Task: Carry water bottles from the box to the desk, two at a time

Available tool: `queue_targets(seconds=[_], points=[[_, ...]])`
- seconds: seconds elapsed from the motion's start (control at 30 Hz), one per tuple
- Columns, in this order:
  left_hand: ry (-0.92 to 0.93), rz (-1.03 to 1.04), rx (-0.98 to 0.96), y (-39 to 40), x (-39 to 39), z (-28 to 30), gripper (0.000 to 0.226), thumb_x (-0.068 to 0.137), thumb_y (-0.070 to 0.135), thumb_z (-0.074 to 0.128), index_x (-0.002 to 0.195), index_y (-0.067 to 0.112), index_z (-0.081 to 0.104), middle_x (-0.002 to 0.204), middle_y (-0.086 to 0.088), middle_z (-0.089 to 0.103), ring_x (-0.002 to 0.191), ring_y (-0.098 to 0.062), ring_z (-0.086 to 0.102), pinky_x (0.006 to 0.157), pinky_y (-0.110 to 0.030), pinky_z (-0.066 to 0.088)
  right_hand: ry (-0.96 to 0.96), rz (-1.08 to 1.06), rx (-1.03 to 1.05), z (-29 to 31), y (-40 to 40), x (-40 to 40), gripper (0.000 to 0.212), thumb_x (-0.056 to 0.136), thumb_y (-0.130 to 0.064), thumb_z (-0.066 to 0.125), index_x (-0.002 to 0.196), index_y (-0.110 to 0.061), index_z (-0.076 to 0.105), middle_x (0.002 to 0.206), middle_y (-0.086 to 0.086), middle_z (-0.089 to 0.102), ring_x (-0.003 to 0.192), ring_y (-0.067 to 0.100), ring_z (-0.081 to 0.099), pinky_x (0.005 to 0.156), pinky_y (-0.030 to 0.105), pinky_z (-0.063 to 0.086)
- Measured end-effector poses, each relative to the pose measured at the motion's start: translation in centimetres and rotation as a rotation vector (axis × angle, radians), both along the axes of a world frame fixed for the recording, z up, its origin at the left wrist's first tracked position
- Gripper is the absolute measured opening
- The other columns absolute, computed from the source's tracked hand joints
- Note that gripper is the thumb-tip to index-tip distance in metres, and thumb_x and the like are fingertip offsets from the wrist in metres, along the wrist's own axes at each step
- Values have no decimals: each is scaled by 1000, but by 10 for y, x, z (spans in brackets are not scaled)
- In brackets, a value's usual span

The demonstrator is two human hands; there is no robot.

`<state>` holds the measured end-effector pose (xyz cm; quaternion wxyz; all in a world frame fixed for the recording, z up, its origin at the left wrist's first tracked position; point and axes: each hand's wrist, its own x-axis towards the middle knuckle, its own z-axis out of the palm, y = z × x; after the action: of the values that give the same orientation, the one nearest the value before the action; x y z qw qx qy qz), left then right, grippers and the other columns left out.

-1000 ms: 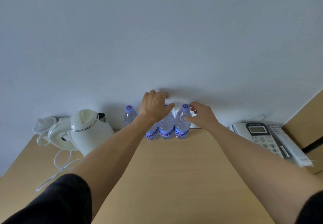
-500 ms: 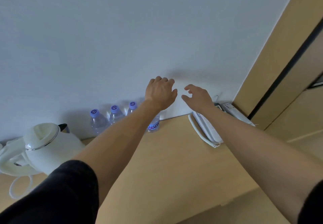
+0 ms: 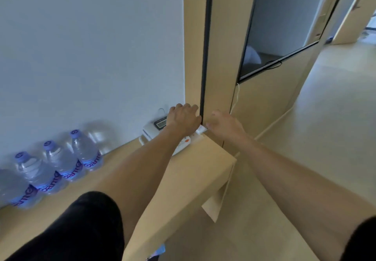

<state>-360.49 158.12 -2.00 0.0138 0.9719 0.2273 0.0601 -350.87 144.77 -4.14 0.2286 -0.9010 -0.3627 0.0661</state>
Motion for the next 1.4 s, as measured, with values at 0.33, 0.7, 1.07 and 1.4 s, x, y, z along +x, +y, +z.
queue_targets(seconds=[0.33,0.7,1.07,1.4], points=[[32,-320,-141,-230,142,-18,45,105,39,35,145,22,47,142,-10,54,129,-33,49,105,-43,38,32,-412,-56,-6,-270,81,55,95,-44,59,146,-25,48,144,12,54,133,31,50,103,37,42],[122,-631,-156,-427,245,-28,52,104,44,33,152,26,37,154,-9,44,138,-33,43,113,-43,35,75,-776,-103,-11,-470,114,54,97,-44,56,145,-20,48,145,9,53,134,29,49,109,42,41],[224,-716,-192,-505,394,-37,51,105,45,34,153,29,34,154,-9,41,138,-33,43,110,-40,34,140,-964,-145,-18,-561,242,54,98,-48,52,145,-22,46,147,7,50,134,26,48,108,42,43],[273,-750,-281,-537,612,-24,59,103,54,40,154,26,37,158,-10,39,143,-32,38,116,-42,32,273,-1022,-202,-3,-603,418,51,94,-37,61,141,-23,49,141,2,55,122,22,55,91,29,44]])
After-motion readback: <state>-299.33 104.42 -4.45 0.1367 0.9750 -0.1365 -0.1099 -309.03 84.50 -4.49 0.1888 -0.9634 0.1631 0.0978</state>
